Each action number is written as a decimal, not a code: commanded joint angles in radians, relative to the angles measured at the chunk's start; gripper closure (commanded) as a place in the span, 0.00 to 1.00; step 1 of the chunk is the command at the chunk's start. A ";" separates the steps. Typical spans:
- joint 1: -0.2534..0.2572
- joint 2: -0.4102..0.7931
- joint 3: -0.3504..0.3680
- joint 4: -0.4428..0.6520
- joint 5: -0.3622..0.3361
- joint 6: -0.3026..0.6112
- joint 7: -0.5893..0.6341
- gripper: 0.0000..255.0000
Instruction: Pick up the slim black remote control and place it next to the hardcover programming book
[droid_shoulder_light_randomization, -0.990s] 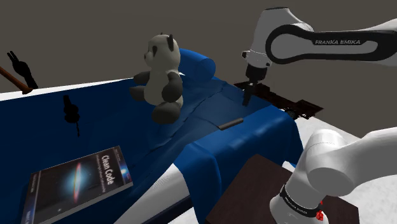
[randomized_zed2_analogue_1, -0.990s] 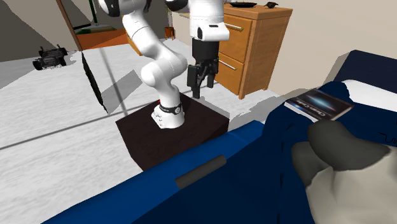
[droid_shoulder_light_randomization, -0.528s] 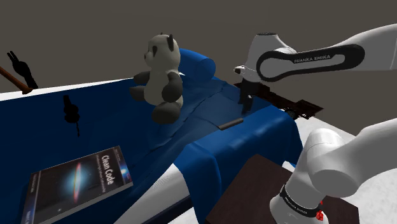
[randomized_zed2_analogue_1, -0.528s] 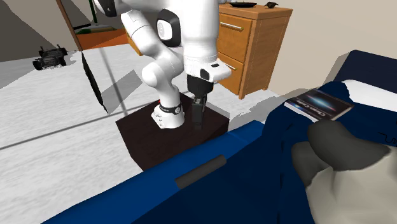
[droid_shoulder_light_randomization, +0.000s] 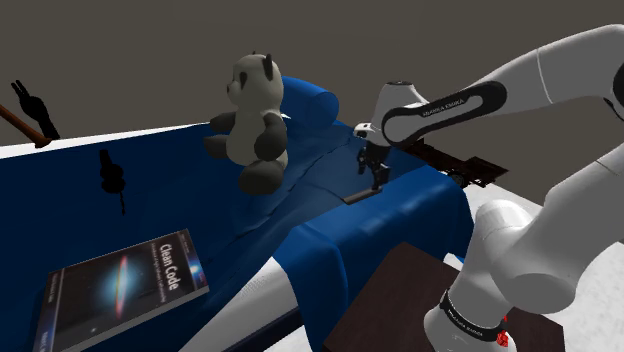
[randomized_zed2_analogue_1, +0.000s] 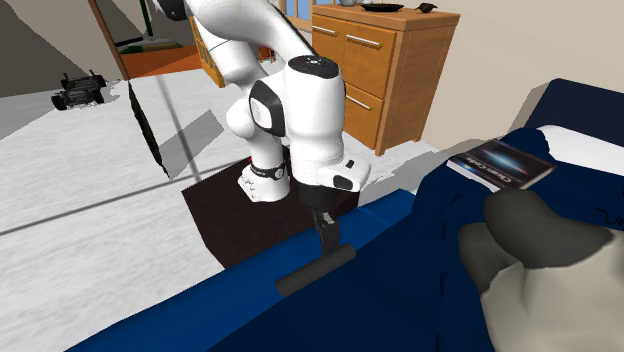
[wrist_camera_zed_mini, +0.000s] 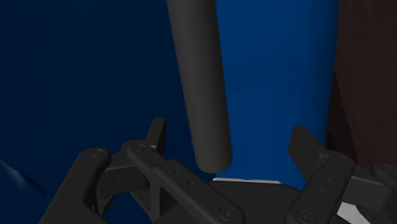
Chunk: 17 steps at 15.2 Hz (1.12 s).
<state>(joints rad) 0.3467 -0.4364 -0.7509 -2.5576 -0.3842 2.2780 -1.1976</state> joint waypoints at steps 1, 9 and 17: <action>0.076 0.094 -0.085 0.010 0.037 0.089 -0.152 0.00; 0.143 0.224 -0.167 -0.018 0.123 0.233 -0.233 0.00; 0.143 0.224 -0.166 -0.018 0.123 0.232 -0.233 0.00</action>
<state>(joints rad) 0.4894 -0.2126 -0.9172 -2.5758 -0.2616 2.5103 -1.4303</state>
